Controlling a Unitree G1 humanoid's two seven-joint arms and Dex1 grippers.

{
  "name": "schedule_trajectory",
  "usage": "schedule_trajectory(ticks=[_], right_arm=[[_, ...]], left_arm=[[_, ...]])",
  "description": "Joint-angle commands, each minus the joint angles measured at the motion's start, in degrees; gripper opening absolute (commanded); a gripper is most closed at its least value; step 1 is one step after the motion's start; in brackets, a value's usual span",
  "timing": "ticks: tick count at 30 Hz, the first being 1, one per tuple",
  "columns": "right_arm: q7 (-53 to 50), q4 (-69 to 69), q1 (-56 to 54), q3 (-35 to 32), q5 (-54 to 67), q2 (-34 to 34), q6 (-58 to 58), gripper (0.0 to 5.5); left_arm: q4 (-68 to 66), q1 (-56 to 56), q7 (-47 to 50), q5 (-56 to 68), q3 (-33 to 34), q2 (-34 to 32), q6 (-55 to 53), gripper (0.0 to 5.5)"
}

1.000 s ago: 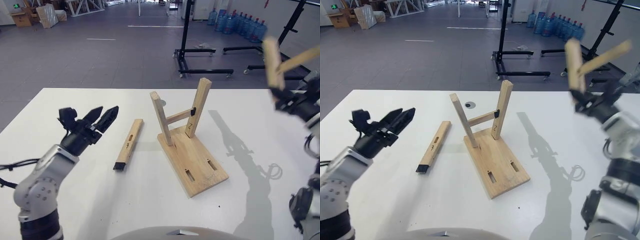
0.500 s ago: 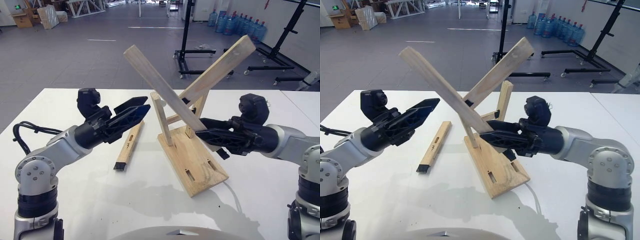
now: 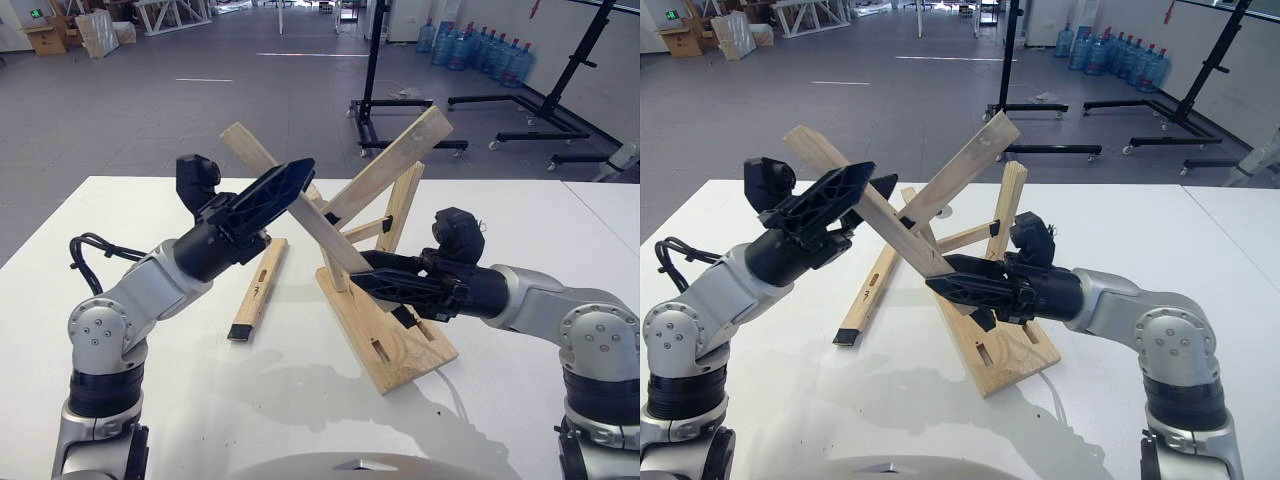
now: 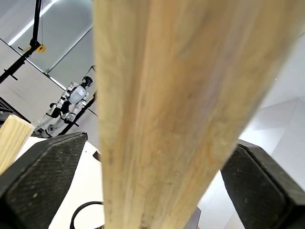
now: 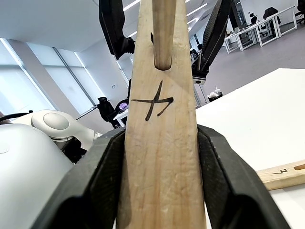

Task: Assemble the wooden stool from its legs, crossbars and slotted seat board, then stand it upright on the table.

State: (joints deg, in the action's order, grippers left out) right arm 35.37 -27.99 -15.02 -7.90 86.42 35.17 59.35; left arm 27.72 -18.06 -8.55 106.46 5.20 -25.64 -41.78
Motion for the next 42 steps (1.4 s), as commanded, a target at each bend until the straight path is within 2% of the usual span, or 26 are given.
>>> schedule_trajectory(ticks=[1,10,28,36,37,42], right_arm=[[-0.33,-0.22,0.02,-0.02,-0.28,0.08,-1.35,2.06],[-0.35,0.05,0.72,0.24,-0.35,0.25,-2.03,2.06],[-1.67,0.45,0.53,1.42,-0.86,-0.11,-2.94,2.06],[-1.88,0.32,0.29,1.77,-3.13,-1.1,-4.14,2.06],[-1.75,0.18,0.19,1.89,-3.85,-1.2,-4.37,2.43],[-0.05,0.12,0.78,2.86,-7.27,-0.48,-4.53,3.25]], left_arm=[[-0.51,-0.27,-0.3,-0.82,0.21,-1.01,-0.5,4.75],[-1.0,0.16,-0.66,0.69,1.24,-1.85,-0.64,4.75],[-1.04,0.64,-0.41,-0.76,0.92,-2.15,-0.55,2.17],[-1.66,0.97,0.14,-1.75,0.96,-2.24,-0.74,2.13],[-1.75,1.06,0.06,-1.96,0.99,-2.31,-0.8,2.13],[-2.1,1.61,-0.68,-4.84,1.07,-2.63,-1.1,2.07]])
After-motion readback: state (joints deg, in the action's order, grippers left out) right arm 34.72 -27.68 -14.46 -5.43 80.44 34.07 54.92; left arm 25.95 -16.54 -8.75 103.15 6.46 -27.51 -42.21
